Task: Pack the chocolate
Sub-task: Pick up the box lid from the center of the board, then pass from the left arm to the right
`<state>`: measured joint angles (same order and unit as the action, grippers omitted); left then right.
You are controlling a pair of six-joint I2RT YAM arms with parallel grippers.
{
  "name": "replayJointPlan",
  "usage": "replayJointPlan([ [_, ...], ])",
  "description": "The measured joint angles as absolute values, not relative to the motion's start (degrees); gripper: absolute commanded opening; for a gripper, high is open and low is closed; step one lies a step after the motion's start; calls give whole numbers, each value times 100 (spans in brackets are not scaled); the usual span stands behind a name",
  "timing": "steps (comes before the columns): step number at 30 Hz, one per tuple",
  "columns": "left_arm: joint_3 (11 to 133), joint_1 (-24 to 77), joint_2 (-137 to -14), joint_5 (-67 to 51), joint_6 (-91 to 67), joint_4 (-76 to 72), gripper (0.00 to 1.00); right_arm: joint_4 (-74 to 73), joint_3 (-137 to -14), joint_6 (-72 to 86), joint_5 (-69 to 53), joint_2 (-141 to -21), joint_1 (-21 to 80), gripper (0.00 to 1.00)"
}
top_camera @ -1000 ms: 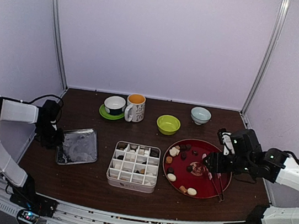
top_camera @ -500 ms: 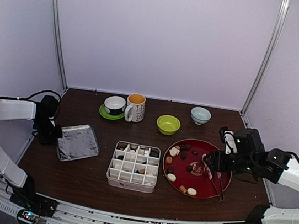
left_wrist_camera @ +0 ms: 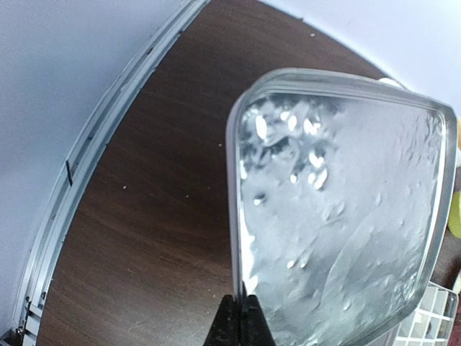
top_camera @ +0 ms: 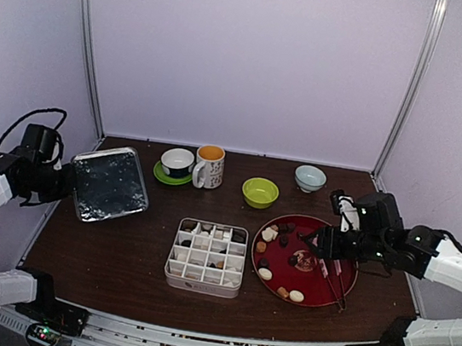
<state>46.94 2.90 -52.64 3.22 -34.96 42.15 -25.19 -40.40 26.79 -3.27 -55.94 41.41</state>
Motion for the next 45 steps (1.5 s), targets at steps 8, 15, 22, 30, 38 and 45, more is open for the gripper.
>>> replayJointPlan([
  [8,5113,305,-4810,-631,-3288,4248,0,-2088,-4685,2521,-622,-6010,4278,64],
  [15,5406,451,-5164,-2003,-3299,3999,0,-2029,-5454,2163,-257,-6298,4366,69],
  [22,5520,1315,-5815,-2561,-3374,3564,0,-1568,-5384,1249,309,-6125,4368,84],
  [30,5889,1820,-6375,-2729,-3352,3282,0,-2270,-6106,-12,-270,-6042,4364,100],
  [38,6042,1887,-6667,-2810,-3308,3210,0,-2412,-6372,-1214,-132,-6023,4956,100],
  [45,6311,1887,-6884,-2967,-3242,3323,0,-2204,-6320,-2989,928,-6154,6198,100],
])
